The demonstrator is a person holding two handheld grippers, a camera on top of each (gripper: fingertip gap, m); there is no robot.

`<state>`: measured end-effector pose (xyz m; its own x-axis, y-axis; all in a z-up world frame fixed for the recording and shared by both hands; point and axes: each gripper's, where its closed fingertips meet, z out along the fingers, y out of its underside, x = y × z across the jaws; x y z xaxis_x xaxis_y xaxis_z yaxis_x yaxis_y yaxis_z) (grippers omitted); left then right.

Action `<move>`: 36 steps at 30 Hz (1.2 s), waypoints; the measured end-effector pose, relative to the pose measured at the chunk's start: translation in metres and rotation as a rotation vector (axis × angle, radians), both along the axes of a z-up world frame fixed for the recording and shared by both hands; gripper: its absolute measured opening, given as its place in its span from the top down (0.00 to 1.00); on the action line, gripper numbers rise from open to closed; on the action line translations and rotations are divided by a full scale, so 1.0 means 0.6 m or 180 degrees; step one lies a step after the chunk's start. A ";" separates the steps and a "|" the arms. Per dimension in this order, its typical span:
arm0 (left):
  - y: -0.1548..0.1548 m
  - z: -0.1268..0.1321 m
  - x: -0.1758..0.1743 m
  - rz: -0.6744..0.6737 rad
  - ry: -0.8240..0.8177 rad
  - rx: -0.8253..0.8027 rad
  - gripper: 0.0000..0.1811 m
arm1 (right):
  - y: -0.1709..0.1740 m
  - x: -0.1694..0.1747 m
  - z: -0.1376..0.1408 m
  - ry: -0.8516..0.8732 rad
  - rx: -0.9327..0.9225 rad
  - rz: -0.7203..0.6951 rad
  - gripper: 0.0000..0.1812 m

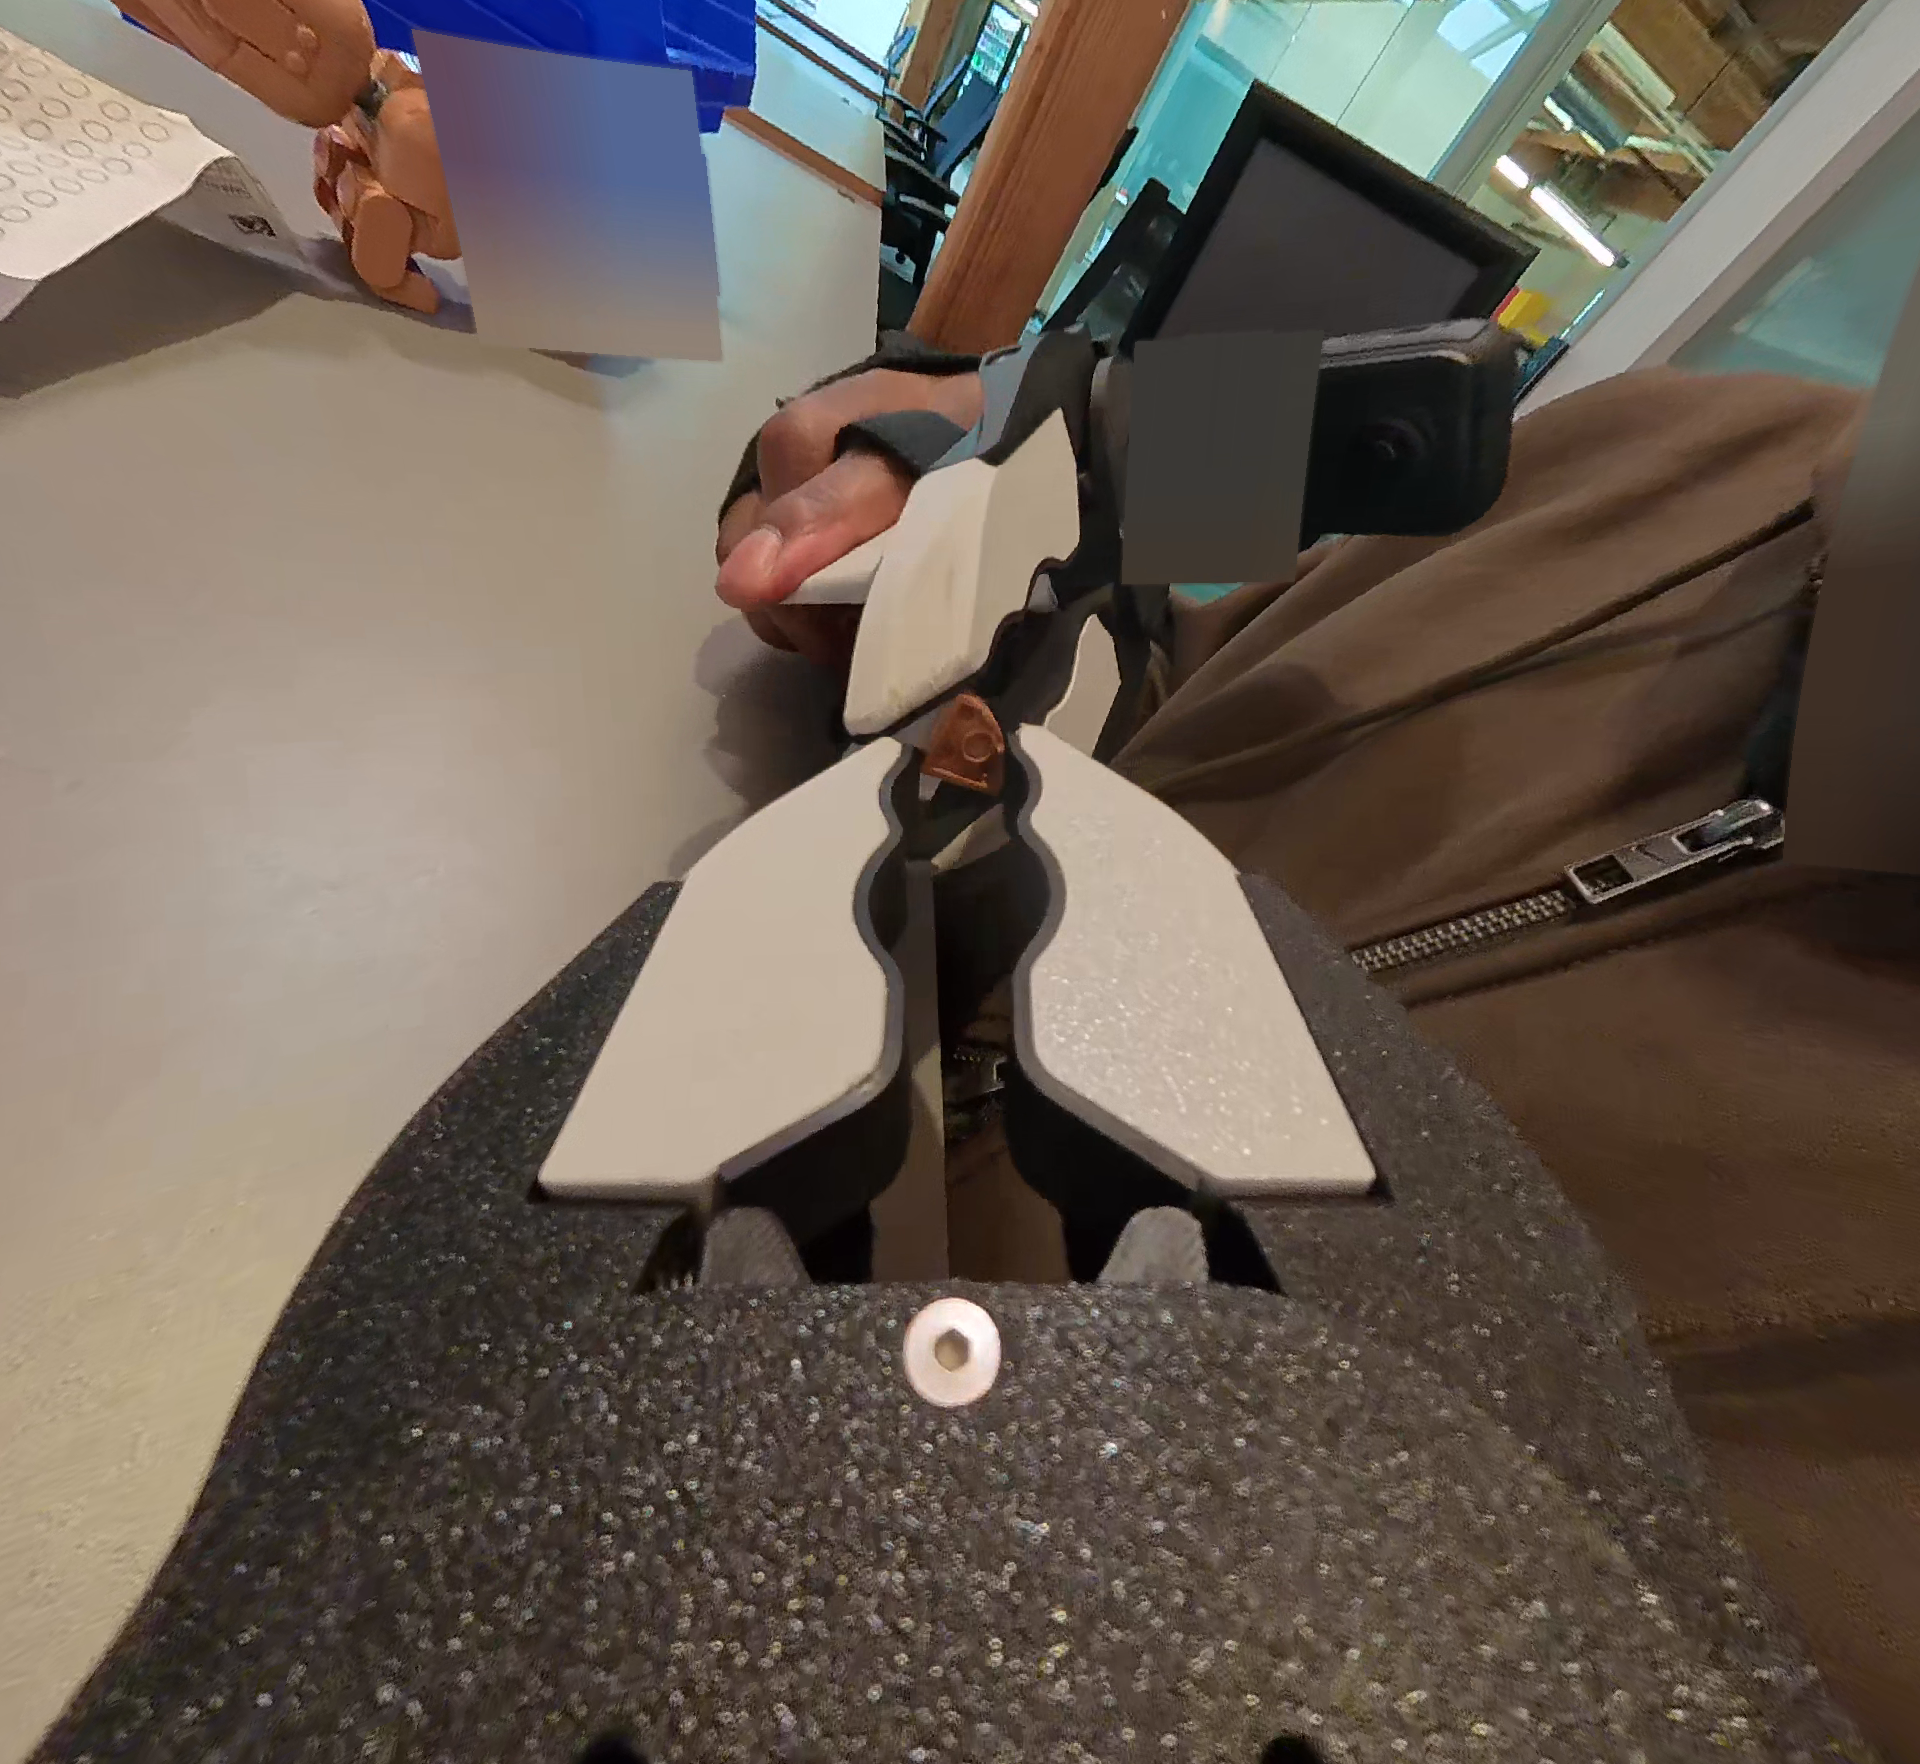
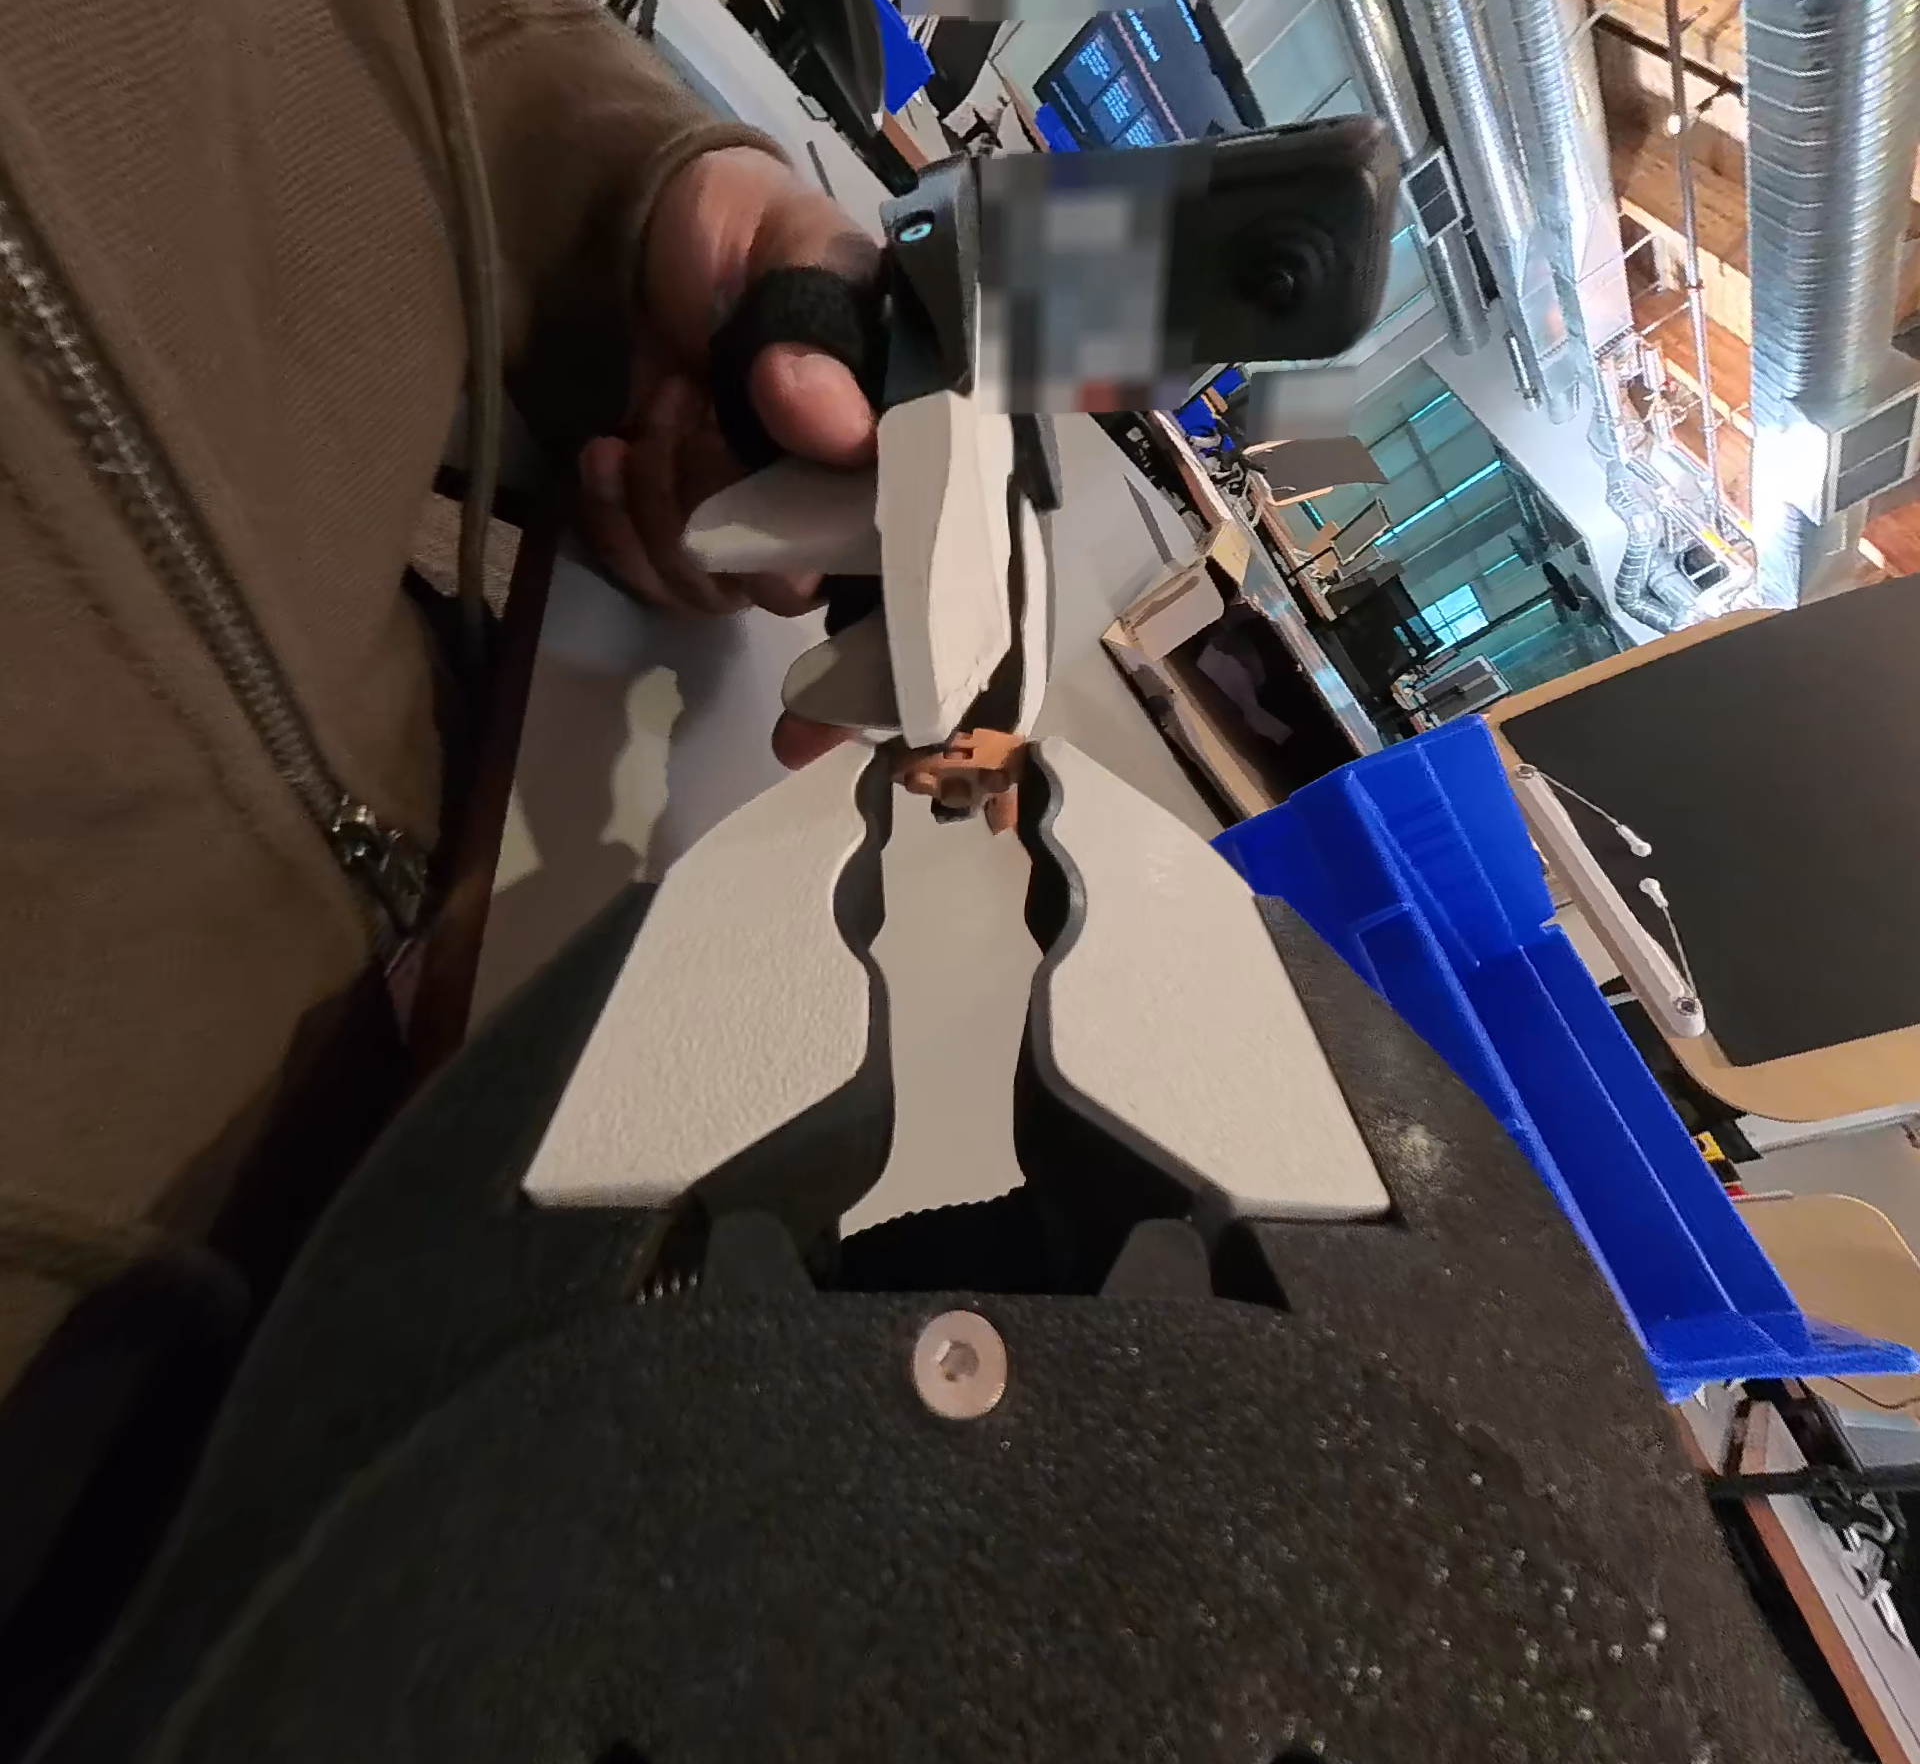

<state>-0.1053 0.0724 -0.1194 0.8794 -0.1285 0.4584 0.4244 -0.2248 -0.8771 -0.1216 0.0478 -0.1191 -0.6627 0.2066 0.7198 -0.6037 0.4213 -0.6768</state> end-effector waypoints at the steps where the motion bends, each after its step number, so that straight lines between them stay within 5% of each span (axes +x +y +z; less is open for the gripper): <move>1: 0.000 -0.003 0.000 -0.0012 0.0016 -0.0035 0.92 | 0.000 0.000 -0.003 0.0014 0.0036 0.0003 0.87; 23: -0.019 -0.035 -0.017 -0.0165 0.0192 -0.0485 0.92 | 0.015 0.010 -0.040 0.0052 0.0464 0.0162 0.87; 32: -0.034 -0.017 -0.035 -0.0070 0.0151 -0.0208 0.92 | 0.046 -0.050 0.009 0.0220 0.0028 -0.0492 0.87; 36: -0.034 -0.016 -0.037 -0.0020 0.0184 -0.0181 0.91 | 0.080 -0.110 0.118 0.0924 -0.0311 -0.1175 0.87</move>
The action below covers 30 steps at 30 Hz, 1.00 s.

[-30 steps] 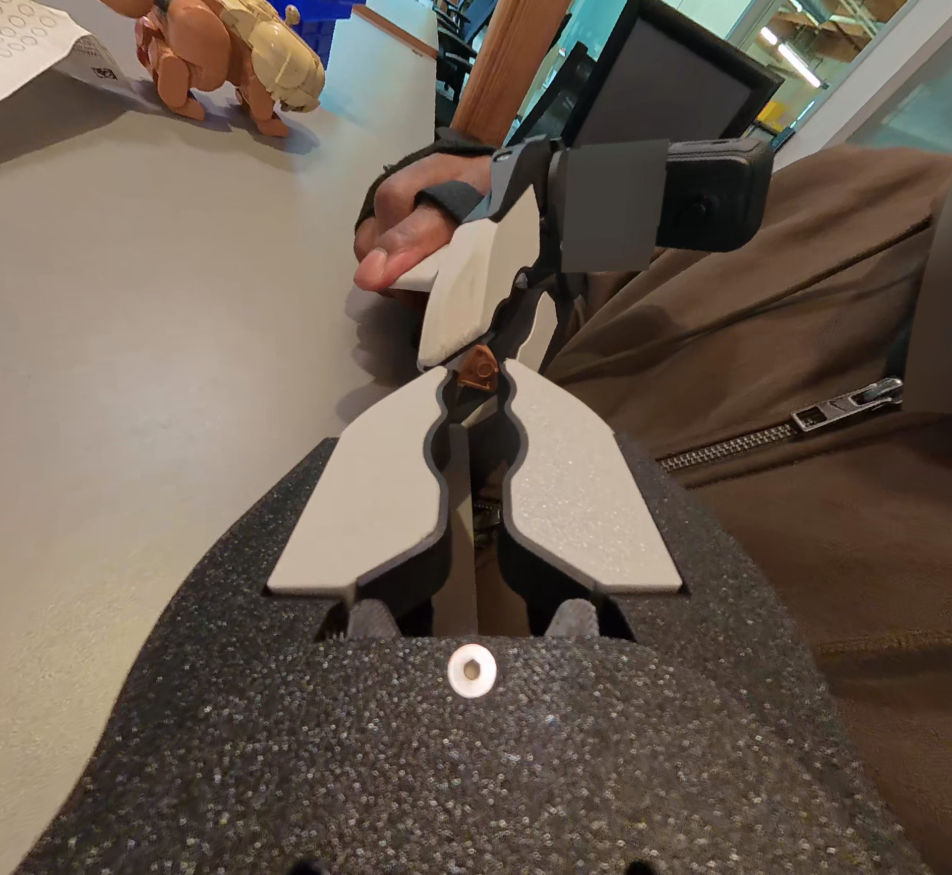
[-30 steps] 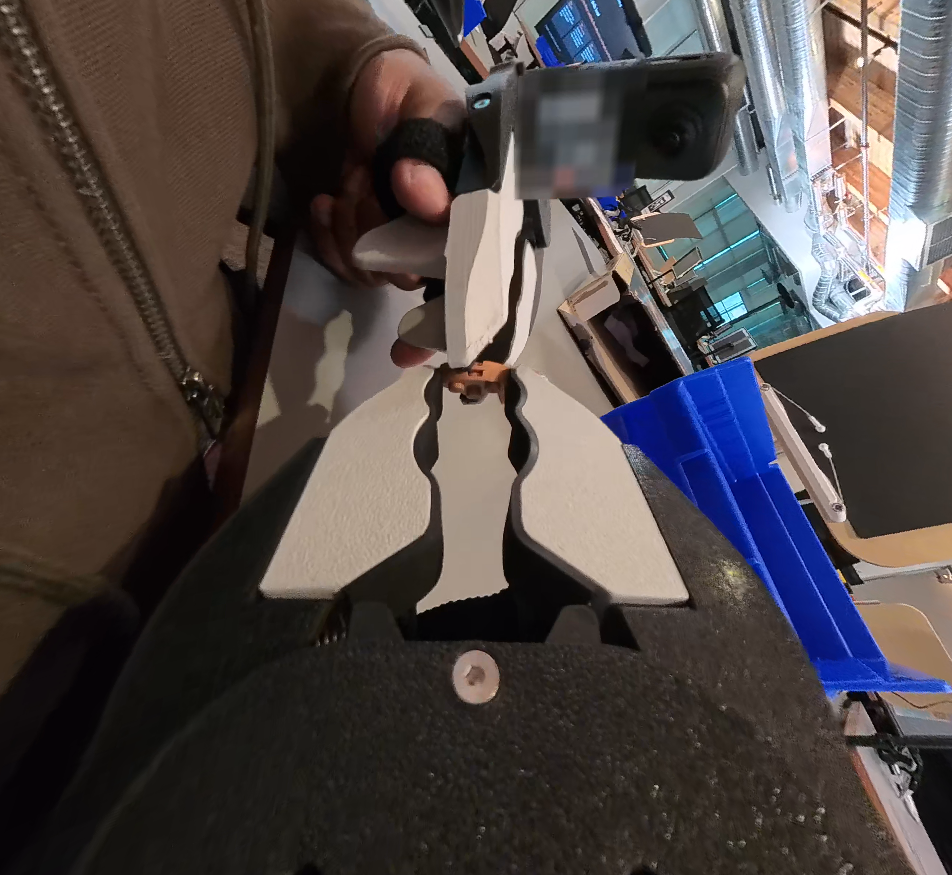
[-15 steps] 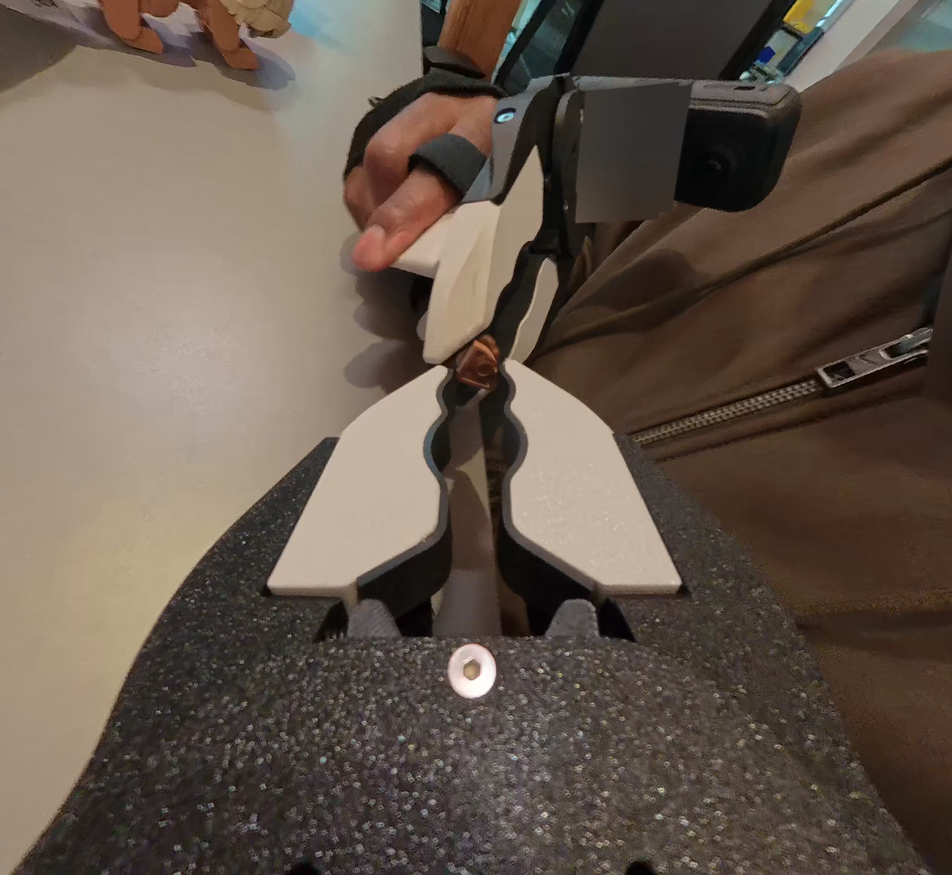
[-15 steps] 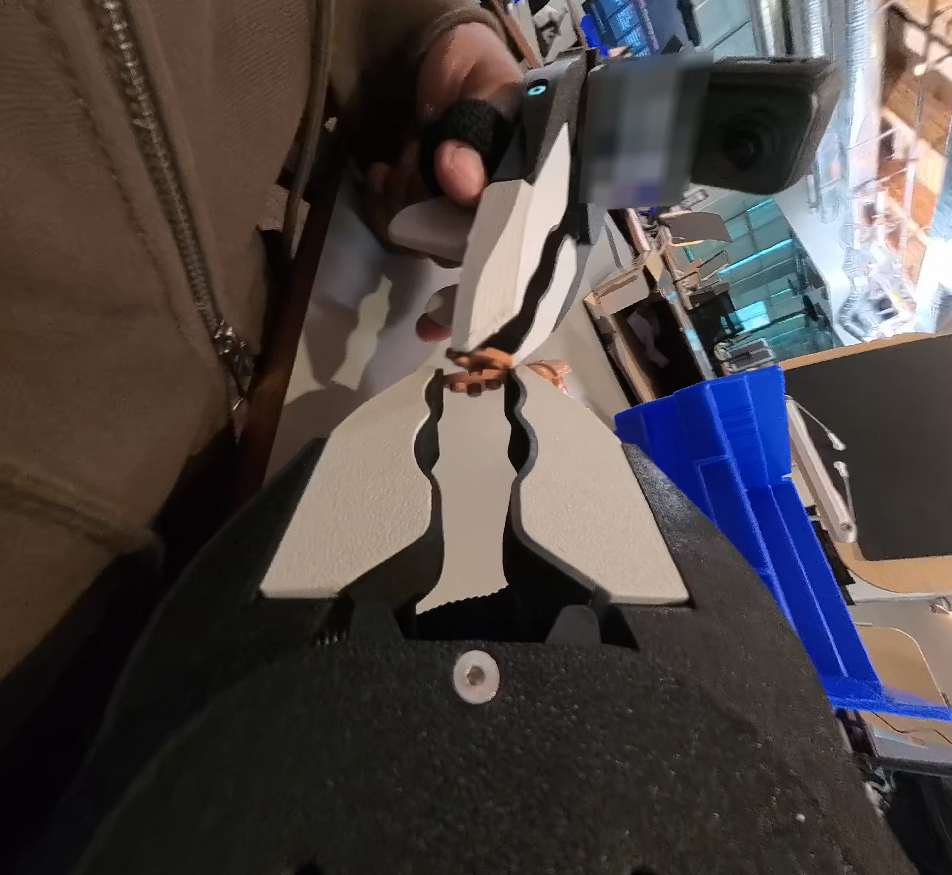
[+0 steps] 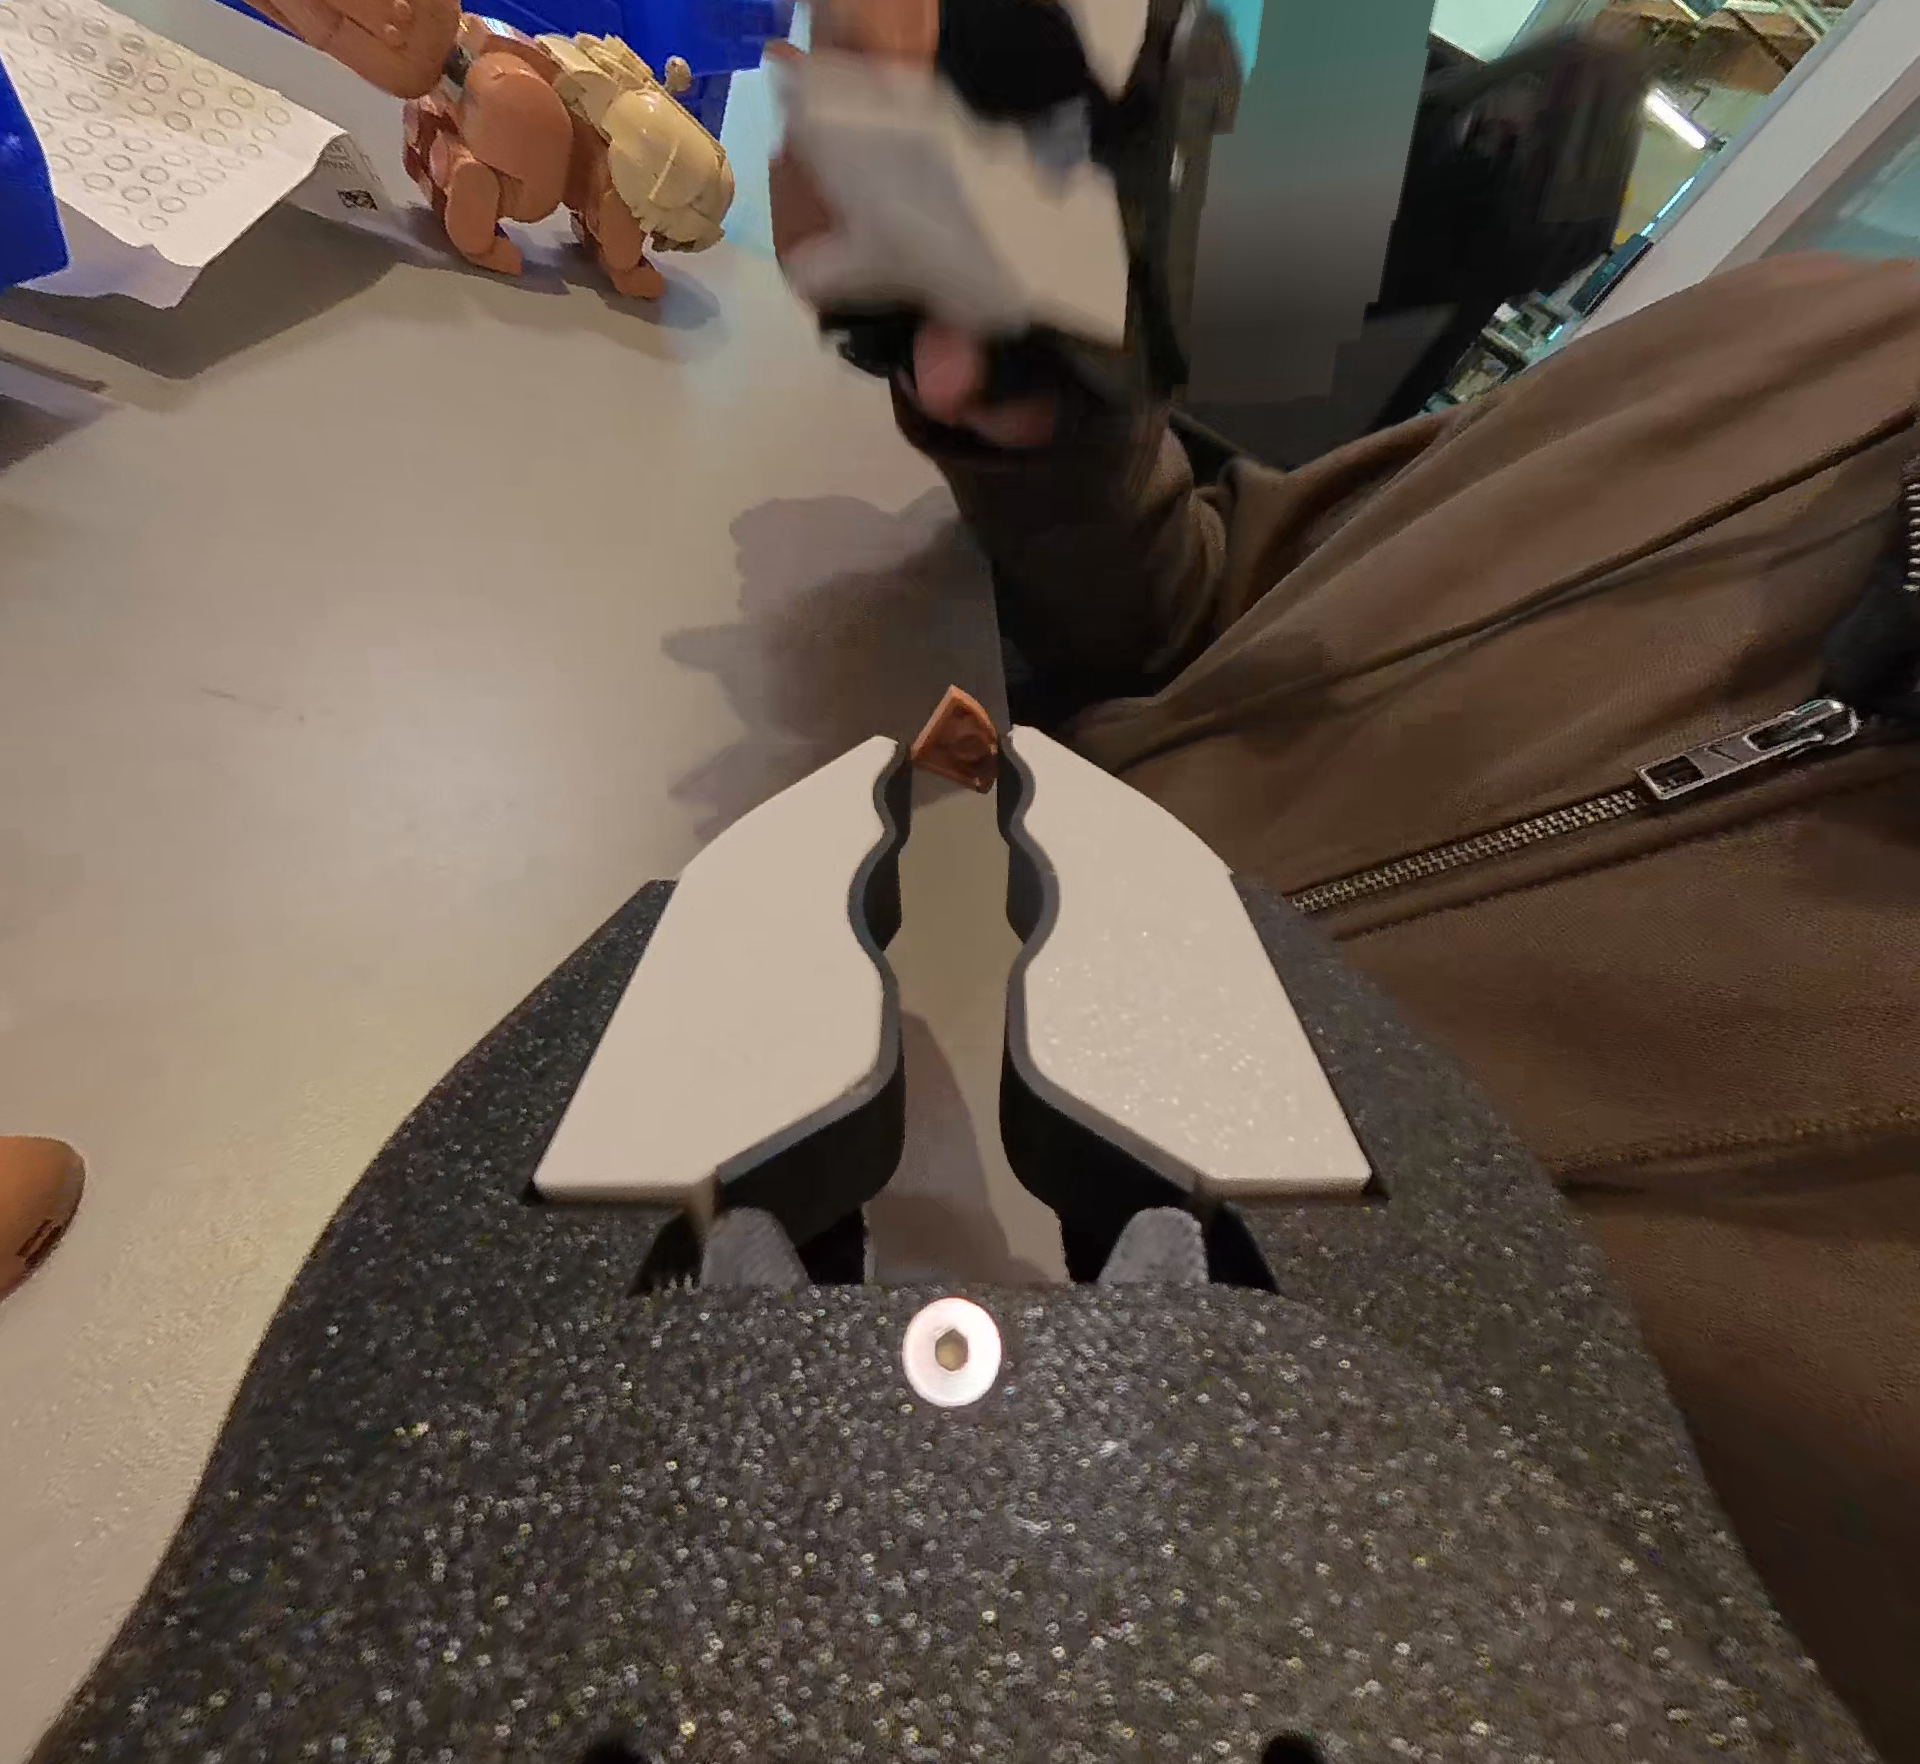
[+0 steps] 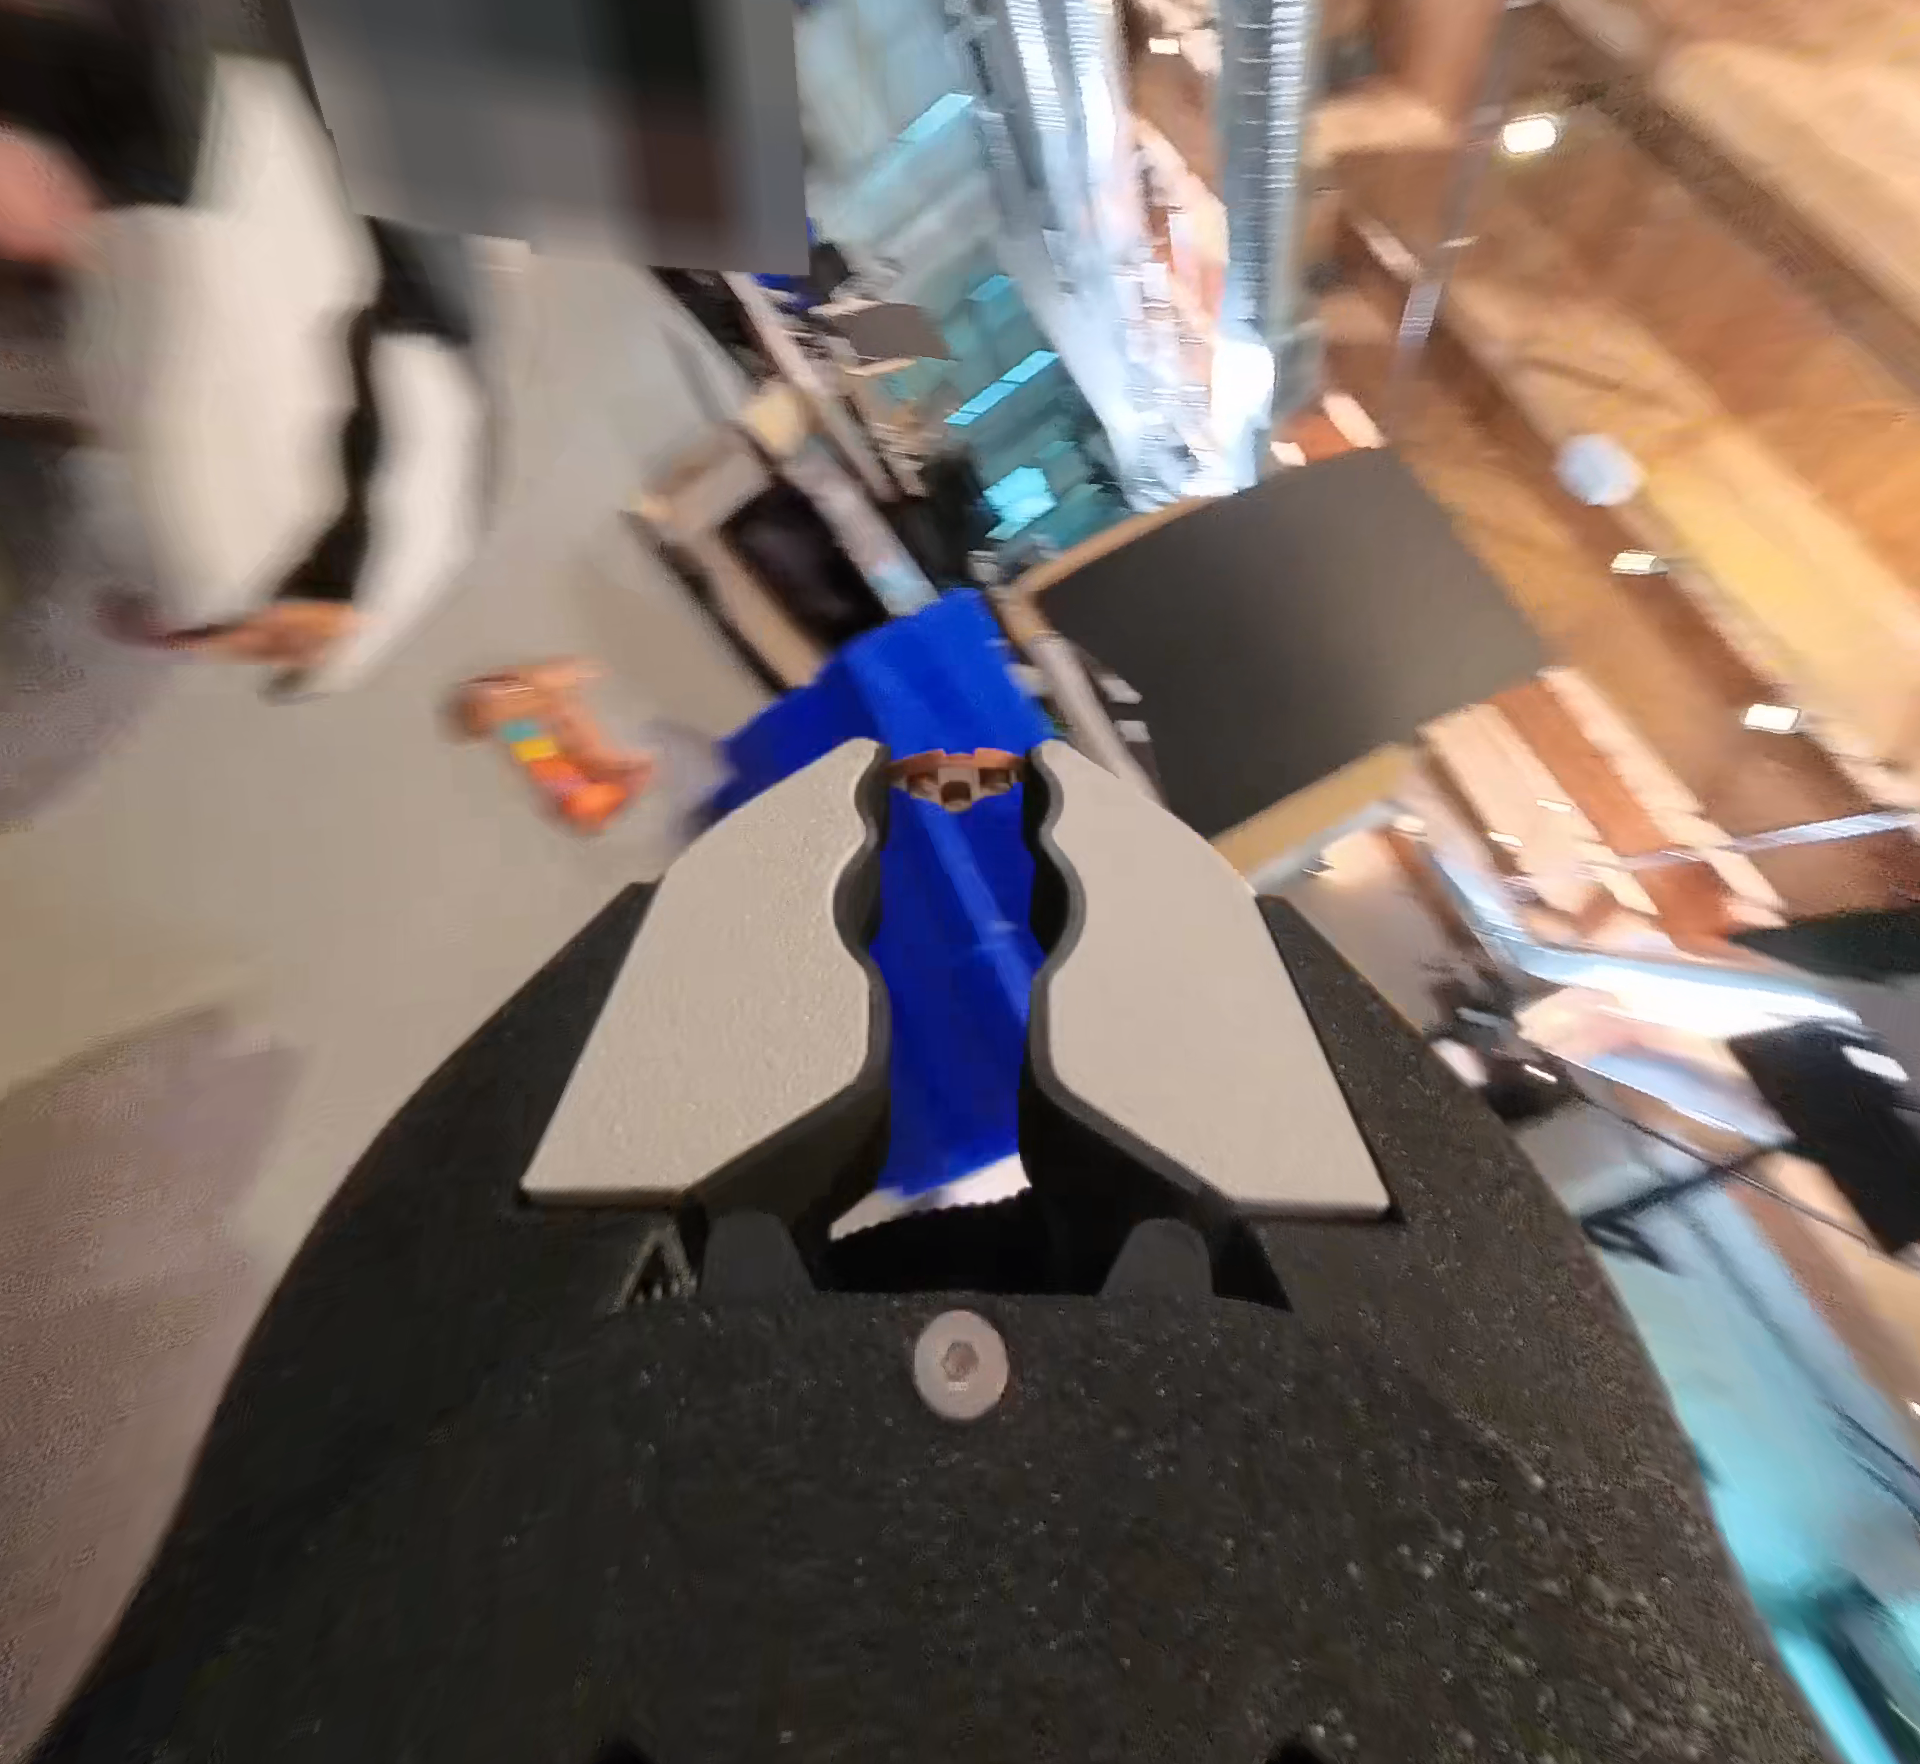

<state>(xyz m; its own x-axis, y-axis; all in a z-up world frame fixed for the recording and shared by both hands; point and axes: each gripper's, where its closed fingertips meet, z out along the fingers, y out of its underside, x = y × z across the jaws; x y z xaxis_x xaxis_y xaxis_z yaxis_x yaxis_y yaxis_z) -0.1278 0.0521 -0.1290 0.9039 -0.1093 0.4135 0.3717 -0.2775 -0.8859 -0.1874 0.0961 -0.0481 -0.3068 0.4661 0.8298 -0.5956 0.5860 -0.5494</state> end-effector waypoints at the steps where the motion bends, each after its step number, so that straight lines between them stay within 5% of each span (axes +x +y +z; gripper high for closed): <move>1: 0.000 0.000 0.000 0.0008 0.0023 -0.0003 0.91 | 0.009 -0.016 0.038 0.0162 -0.0102 -0.0145 0.87; 4: 0.001 -0.002 0.002 0.0014 0.0079 -0.0006 0.91 | 0.015 -0.080 0.127 0.0168 -0.0383 -0.0289 0.87; 6: 0.000 0.000 0.002 0.0017 0.0083 0.0022 0.91 | 0.019 -0.163 0.145 -0.0179 -0.0410 -0.0558 0.87; 9: -0.004 0.006 -0.001 0.0041 0.0057 0.0102 0.91 | 0.042 -0.294 0.108 -0.0925 -0.0447 -0.1065 0.79; 12: -0.008 0.013 -0.004 0.0057 0.0008 0.0215 0.91 | 0.065 -0.333 0.073 -0.1195 -0.0775 -0.1162 0.75; 18: -0.014 0.027 -0.013 0.0140 -0.0018 0.0406 0.91 | 0.091 -0.225 0.063 -0.0842 -0.0868 -0.0866 0.78; 22: -0.026 0.063 -0.057 0.0707 0.0398 0.0659 0.91 | 0.094 -0.113 0.036 -0.0601 -0.1077 -0.0514 0.82; 26: -0.062 0.211 -0.115 0.1582 0.1265 0.1172 0.91 | 0.087 -0.021 0.013 -0.0065 -0.1043 -0.0301 0.89; 30: -0.086 0.386 -0.144 0.2382 0.2585 0.1640 0.91 | 0.068 -0.006 -0.012 0.0119 -0.0659 -0.0343 0.93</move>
